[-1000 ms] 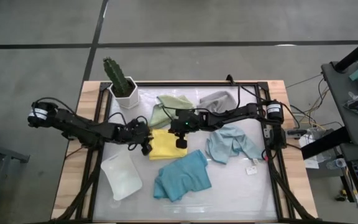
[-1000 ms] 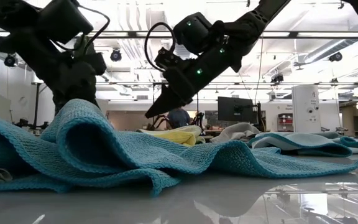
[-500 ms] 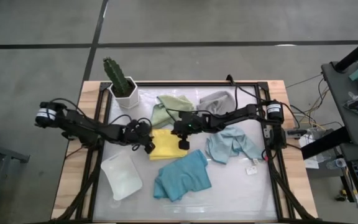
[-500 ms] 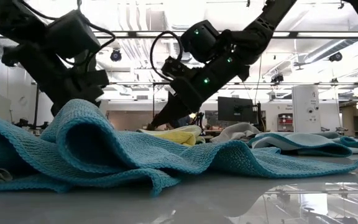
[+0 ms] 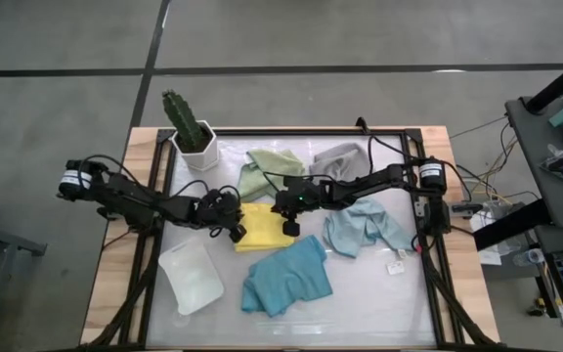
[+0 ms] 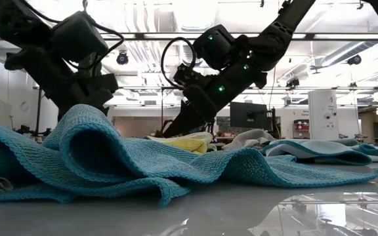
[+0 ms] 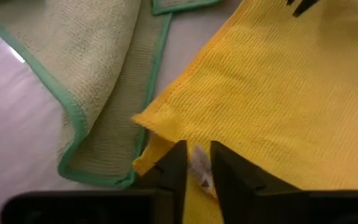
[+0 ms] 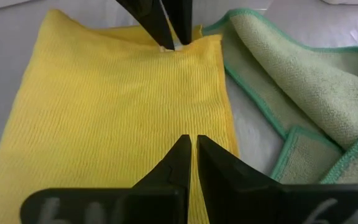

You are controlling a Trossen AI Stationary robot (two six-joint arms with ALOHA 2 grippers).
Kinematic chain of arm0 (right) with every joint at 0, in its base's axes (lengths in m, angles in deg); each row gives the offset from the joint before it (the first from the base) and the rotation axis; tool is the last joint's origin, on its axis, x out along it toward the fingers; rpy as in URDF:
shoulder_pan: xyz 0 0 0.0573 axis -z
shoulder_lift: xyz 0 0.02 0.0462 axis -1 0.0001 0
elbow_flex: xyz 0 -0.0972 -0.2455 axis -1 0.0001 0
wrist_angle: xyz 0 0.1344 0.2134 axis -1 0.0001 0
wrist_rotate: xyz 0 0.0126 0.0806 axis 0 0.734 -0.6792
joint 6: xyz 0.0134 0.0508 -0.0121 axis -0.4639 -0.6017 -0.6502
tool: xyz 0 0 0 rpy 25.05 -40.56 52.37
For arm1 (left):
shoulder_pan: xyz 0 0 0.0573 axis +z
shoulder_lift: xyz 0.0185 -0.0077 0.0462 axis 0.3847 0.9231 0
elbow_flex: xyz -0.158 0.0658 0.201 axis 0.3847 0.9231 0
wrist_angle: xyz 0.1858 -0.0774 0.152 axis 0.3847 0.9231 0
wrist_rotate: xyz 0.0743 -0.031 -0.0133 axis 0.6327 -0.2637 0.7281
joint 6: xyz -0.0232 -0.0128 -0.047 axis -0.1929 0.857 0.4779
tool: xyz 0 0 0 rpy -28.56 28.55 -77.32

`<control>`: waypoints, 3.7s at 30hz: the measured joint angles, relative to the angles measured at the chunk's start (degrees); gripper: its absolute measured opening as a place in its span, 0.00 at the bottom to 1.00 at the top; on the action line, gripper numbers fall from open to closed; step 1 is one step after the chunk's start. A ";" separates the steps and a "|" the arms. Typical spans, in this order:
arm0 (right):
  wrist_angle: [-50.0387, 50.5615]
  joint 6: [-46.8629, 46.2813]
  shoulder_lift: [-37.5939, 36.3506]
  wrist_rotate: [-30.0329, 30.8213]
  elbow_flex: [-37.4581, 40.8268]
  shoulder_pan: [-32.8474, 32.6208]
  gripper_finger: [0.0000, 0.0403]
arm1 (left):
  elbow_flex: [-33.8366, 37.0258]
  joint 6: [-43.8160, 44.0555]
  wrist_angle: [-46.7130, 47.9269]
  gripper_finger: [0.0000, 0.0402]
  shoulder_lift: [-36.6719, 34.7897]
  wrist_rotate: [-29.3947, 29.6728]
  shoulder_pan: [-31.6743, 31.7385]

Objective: Fold microfiber towels
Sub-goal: Fold the yellow microfiber towel

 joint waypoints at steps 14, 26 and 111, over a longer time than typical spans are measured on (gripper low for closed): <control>0.02 -0.66 0.00 0.01 -0.02 0.00 0.05 | -1.66 -3.77 4.24 0.00 -5.32 -0.77 -0.04; 0.04 -1.53 -0.01 0.07 -0.02 0.00 0.05 | -4.62 -3.28 16.82 0.00 -10.72 -2.18 -0.37; -15.80 -4.96 -1.10 0.93 9.10 -4.49 0.05 | -7.18 -3.78 11.51 0.01 -1.41 -17.99 -8.76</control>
